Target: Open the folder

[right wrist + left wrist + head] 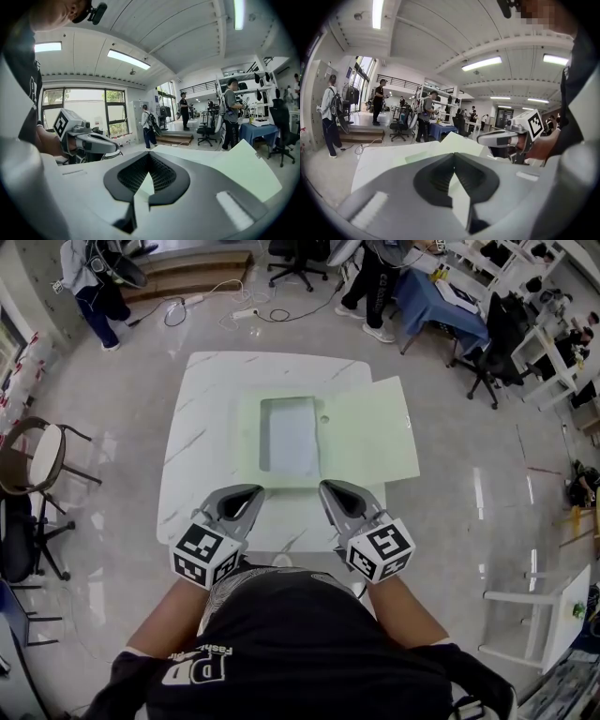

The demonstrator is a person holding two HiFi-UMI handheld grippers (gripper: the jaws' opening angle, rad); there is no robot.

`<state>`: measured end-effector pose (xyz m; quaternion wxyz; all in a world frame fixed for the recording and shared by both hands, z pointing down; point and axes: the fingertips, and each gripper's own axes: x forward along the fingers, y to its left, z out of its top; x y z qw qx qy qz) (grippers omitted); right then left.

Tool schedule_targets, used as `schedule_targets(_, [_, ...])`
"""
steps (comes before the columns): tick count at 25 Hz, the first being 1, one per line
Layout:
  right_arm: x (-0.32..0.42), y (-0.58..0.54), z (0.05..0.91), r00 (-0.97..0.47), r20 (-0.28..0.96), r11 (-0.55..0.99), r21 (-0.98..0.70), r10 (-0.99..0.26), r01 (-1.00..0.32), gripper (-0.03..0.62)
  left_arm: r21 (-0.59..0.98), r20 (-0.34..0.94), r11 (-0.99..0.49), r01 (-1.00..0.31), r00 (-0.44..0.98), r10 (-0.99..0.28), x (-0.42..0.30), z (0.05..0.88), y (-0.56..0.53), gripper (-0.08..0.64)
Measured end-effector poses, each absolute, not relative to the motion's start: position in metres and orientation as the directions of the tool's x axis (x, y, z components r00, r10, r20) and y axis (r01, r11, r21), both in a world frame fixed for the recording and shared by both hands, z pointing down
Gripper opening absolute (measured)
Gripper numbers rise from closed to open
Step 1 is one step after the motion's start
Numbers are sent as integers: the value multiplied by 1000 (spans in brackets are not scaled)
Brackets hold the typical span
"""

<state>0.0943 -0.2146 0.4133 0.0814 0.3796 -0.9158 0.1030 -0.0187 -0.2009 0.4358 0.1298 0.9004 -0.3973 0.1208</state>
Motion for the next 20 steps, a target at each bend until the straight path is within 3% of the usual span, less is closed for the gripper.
schedule_targets(20, [96, -213, 424, -692, 246, 677, -156, -679, -719, -1, 119, 316, -645, -755, 645, -696, -20, 429, -200, 57])
